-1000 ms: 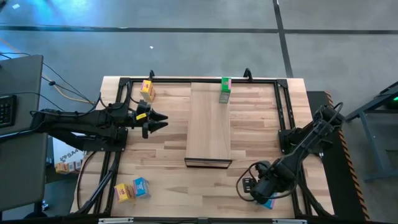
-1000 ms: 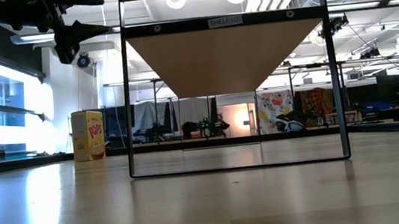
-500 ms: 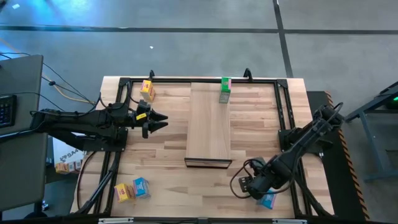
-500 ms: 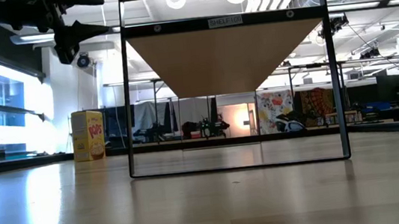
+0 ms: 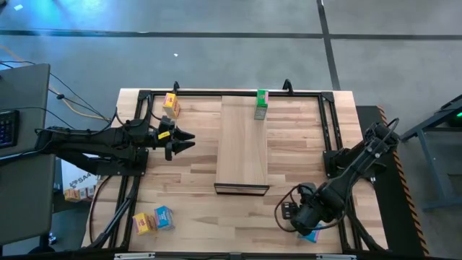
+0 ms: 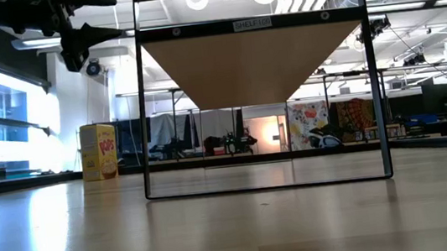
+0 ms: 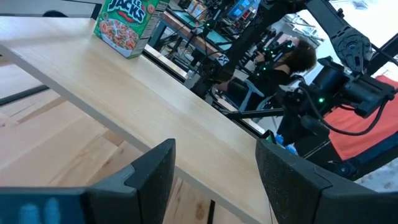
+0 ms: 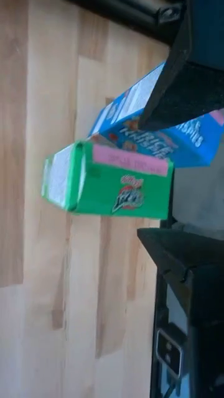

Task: Stack cereal on shelf
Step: Put the green cereal box on the shelf

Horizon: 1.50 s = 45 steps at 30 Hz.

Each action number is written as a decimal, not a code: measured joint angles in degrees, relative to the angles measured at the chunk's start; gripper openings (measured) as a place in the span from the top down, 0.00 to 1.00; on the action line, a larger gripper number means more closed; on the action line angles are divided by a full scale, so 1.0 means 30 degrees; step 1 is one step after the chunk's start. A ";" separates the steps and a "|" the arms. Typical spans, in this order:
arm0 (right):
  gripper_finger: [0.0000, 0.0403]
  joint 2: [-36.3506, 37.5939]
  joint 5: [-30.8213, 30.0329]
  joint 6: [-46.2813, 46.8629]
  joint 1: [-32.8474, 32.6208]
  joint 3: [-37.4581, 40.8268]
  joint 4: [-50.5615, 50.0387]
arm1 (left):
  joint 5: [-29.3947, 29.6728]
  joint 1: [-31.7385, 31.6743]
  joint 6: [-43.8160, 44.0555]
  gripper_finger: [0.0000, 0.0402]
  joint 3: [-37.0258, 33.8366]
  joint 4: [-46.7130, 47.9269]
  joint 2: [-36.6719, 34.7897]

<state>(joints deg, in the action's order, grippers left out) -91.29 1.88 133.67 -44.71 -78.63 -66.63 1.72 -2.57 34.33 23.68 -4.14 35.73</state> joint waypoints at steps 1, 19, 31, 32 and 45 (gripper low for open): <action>0.38 -0.0003 -0.0110 -0.0034 0.0025 0.0000 0.0012 | 0.0000 0.0000 0.0000 0.46 0.0000 -0.0007 0.0000; 0.38 -0.2228 0.0162 -0.0042 0.0160 0.0022 0.0220 | 0.0007 -0.0007 0.0184 0.46 0.0000 -0.0029 0.0000; 0.38 -0.3599 0.0541 -0.0359 0.0160 0.0022 0.0249 | 0.0007 -0.0007 0.0372 0.46 0.0000 -0.0029 0.0000; 0.39 -0.3648 0.0538 -0.0355 0.0160 0.0022 0.0294 | 0.0007 -0.0007 0.0364 0.46 0.0000 -0.0029 0.0000; 0.63 -0.3349 0.0645 -0.1981 0.0408 0.0022 0.0191 | 0.0007 -0.0007 0.0342 0.46 0.0000 -0.0029 0.0003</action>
<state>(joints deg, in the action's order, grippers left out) -101.33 3.82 127.73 -43.48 -78.56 -66.06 1.74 -2.59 35.35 23.68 -4.23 35.73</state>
